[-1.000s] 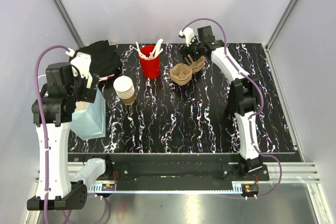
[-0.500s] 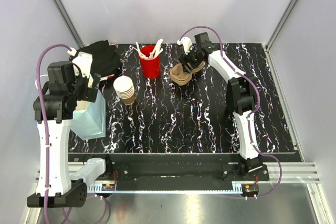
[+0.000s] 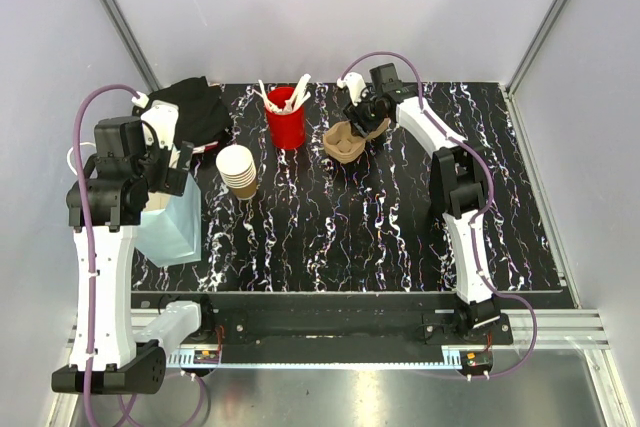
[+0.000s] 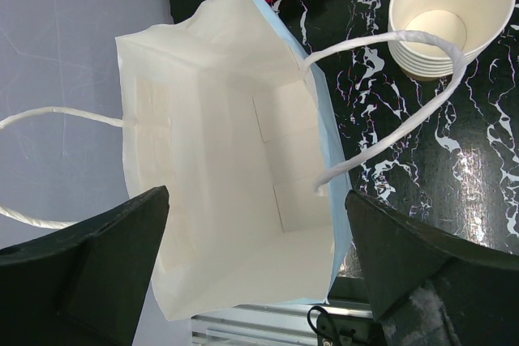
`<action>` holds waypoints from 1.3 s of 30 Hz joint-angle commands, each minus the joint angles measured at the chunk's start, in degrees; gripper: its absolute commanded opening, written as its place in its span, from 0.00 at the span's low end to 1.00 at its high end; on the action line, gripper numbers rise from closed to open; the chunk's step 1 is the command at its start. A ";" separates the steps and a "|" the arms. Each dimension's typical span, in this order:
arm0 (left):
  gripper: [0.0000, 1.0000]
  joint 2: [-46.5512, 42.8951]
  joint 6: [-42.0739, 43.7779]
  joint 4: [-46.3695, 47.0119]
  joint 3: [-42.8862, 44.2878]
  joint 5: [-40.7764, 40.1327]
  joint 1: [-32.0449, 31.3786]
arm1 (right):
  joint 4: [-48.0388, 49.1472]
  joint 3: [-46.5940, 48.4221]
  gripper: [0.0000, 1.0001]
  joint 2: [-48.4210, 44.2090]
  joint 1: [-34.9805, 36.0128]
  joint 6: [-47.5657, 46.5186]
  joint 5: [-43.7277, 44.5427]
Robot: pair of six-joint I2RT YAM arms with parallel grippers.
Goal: Pack the takeout coffee
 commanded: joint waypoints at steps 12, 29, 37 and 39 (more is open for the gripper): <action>0.99 -0.89 -0.08 1.91 -0.69 1.52 0.06 | 1.67 2.96 0.39 -4.50 0.55 2.54 -1.09; 0.99 -2.04 1.85 -0.20 -2.09 1.26 0.06 | 2.28 6.30 0.39 -8.45 0.73 5.88 5.50; 0.99 -3.35 3.52 -2.22 -3.68 -2.52 0.15 | 1.49 7.44 0.36 -13.46 0.73 7.82 9.90; 0.99 -3.53 3.69 -2.74 -3.85 -2.00 0.15 | 0.97 7.36 0.36 -15.65 0.73 7.99 9.90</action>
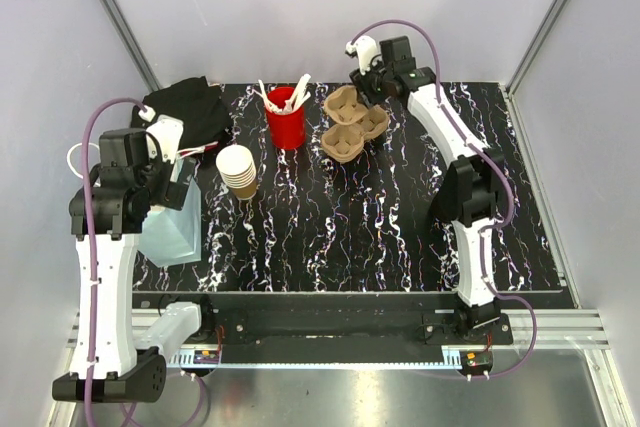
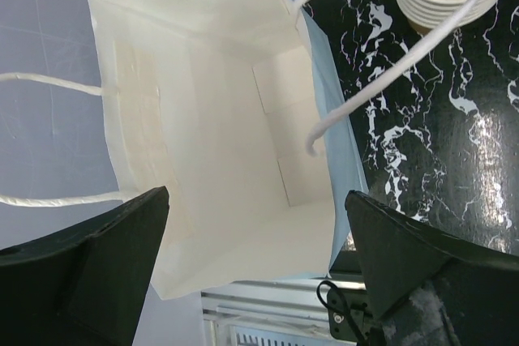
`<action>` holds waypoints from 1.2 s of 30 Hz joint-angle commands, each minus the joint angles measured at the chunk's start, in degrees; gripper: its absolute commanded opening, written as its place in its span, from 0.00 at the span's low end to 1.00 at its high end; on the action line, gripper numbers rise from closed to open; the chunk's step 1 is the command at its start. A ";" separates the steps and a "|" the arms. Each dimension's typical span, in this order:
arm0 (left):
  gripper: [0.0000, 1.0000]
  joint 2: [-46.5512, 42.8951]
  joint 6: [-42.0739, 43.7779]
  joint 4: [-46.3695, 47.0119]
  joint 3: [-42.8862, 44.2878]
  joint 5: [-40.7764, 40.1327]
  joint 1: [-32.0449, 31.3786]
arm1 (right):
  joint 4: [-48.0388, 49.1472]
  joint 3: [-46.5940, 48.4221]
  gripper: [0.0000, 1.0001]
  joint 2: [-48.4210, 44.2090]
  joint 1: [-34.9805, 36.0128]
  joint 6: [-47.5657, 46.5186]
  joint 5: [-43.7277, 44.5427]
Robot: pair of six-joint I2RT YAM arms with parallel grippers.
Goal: Pack the takeout coffee
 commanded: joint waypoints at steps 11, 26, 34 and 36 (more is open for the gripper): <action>0.97 -1.06 1.95 0.00 -4.22 4.74 0.15 | -2.17 0.97 0.36 -17.21 0.56 -0.10 4.16; 0.10 2.90 2.83 5.02 -6.42 8.18 0.15 | -3.32 -7.47 0.36 -28.29 0.56 -2.12 6.89; 0.00 1.14 2.12 6.51 -3.01 5.89 0.06 | -3.41 -8.61 0.37 -30.84 0.64 -2.21 7.77; 0.00 1.05 2.04 6.95 -1.50 5.80 0.15 | -3.32 -8.79 0.37 -31.28 0.56 -2.21 8.12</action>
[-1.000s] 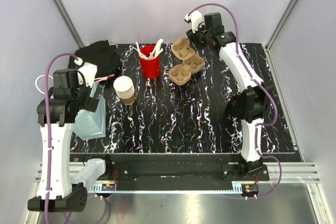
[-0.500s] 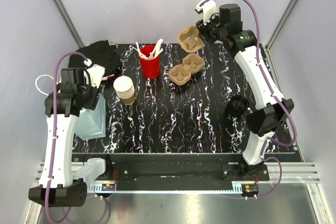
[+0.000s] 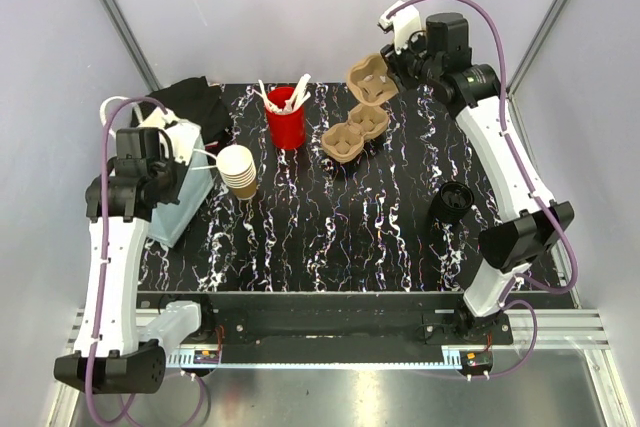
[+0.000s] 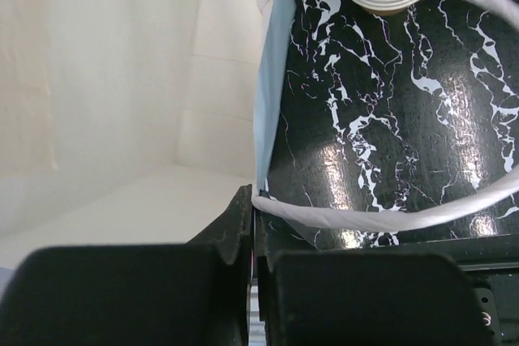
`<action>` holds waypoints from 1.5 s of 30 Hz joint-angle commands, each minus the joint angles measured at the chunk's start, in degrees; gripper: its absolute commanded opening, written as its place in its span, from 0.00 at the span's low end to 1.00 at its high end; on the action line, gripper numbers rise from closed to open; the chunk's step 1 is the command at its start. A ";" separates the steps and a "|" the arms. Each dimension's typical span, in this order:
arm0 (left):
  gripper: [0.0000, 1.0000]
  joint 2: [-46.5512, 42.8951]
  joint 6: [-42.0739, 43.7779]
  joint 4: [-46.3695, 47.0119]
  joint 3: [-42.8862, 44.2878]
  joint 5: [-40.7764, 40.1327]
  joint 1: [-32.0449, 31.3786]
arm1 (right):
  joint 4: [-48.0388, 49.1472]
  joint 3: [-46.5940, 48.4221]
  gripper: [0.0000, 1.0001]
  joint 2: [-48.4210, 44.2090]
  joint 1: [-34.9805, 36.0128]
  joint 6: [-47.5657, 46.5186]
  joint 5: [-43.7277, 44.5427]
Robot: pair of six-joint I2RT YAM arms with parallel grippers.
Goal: Pack the takeout coffee
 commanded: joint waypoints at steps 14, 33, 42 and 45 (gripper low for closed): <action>0.02 1.52 -0.04 4.60 23.59 9.82 -0.55 | 1.23 -0.64 0.37 -7.54 0.40 -0.62 7.82; 0.02 13.29 -1.62 -1.82 43.90 15.20 -27.26 | 4.39 0.86 0.36 -13.25 -3.99 1.93 26.10; 0.02 19.97 -6.53 -0.59 45.23 11.77 -39.66 | 5.53 -0.90 0.37 -14.93 -4.26 2.20 33.30; 0.02 21.38 -8.38 0.19 44.36 9.85 -42.82 | 6.06 -1.69 0.37 -15.54 -4.34 2.29 34.36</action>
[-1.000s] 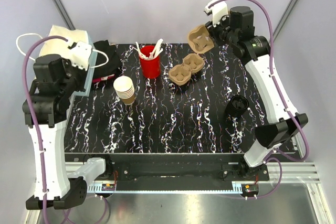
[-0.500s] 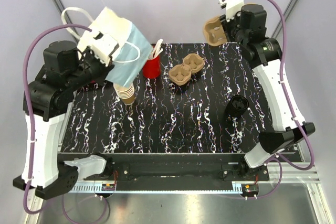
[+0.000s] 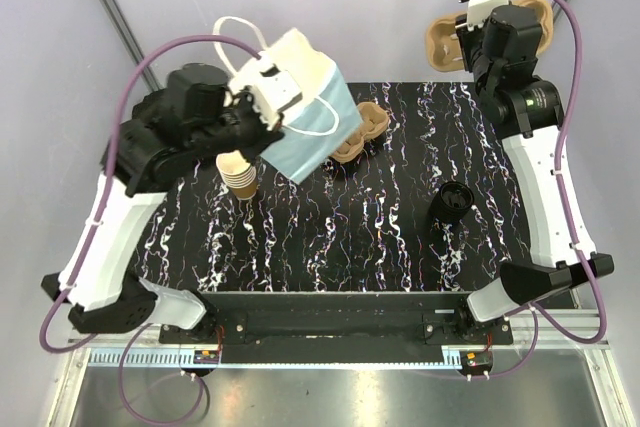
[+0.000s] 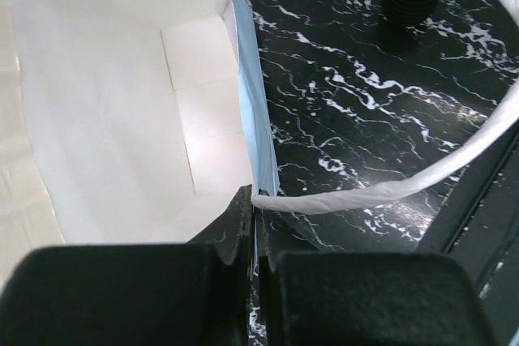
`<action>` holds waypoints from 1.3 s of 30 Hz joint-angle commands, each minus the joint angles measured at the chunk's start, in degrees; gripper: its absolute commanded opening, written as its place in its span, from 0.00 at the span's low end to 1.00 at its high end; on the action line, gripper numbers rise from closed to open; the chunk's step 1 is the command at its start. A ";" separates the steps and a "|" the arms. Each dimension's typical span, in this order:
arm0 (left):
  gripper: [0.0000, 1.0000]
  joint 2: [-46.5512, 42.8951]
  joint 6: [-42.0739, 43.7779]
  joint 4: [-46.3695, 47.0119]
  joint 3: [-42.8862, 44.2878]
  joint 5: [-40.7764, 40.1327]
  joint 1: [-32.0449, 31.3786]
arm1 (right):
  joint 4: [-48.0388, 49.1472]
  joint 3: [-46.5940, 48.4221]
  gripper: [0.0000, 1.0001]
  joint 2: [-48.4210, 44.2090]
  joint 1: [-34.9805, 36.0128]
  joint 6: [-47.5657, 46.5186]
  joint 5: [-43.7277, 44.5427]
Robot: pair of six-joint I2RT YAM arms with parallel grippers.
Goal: Pack the takeout coffee
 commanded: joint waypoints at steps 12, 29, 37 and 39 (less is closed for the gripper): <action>0.00 5.82 -12.51 10.27 -12.37 -11.49 -10.47 | 4.47 -1.81 0.37 -2.32 -0.21 -0.06 4.45; 0.00 14.88 -19.11 10.79 -10.45 -11.93 -15.75 | 6.23 -8.22 0.38 -5.30 -0.21 -0.67 2.60; 0.00 15.41 -17.97 10.09 -1.74 -18.09 -20.49 | 7.72 -9.55 0.38 -5.84 -0.21 -1.46 3.04; 0.00 15.23 -17.71 10.09 -1.91 -18.35 -21.37 | 7.64 -9.28 0.38 -5.57 -0.21 -1.46 3.22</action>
